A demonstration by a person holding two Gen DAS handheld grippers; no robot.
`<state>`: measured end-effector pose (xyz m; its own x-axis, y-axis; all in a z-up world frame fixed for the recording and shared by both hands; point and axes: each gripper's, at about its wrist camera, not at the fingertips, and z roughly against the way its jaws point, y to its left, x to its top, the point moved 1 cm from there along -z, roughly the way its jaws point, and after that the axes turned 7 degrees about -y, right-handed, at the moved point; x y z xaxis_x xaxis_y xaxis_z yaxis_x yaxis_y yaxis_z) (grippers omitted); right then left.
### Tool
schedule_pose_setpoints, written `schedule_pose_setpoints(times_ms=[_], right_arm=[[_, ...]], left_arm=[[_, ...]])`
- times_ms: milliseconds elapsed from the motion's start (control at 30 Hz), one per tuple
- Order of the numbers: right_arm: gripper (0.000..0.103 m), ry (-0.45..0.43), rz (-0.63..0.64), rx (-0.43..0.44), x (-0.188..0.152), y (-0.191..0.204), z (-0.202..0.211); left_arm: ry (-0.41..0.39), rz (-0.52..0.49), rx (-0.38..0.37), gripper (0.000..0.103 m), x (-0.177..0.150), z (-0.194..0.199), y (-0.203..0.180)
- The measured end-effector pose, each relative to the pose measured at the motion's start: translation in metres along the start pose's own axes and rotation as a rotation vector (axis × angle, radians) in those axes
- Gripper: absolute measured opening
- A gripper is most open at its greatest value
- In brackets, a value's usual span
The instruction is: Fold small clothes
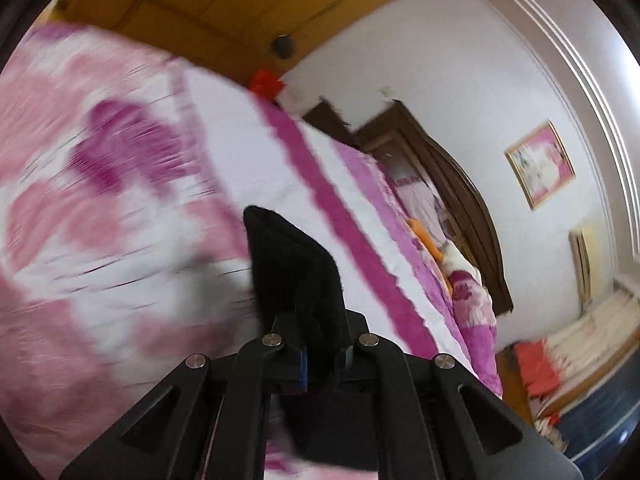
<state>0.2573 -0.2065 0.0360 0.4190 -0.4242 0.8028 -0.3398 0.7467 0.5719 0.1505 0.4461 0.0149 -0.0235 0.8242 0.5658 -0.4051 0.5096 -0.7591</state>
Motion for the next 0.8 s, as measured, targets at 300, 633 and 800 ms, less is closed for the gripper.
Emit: schedule_pose_setpoints(times_ms=[300, 633, 800], right_arm=[[0.103, 0.102, 0.021, -0.100, 0.011, -0.021, -0.006], [0.103, 0.044, 0.082, -0.107, 0.029, -0.019, 0.026], [0.103, 0.067, 0.070, -0.076, 0.033, -0.031, 0.034]], left_arm=[[0.031, -0.266, -0.238, 0.000, -0.074, -0.028, -0.206], [0.370, -0.680, -0.320, 0.000, -0.319, -0.078, -0.306], [0.410, -0.819, -0.334, 0.000, -0.375, -0.065, -0.308]])
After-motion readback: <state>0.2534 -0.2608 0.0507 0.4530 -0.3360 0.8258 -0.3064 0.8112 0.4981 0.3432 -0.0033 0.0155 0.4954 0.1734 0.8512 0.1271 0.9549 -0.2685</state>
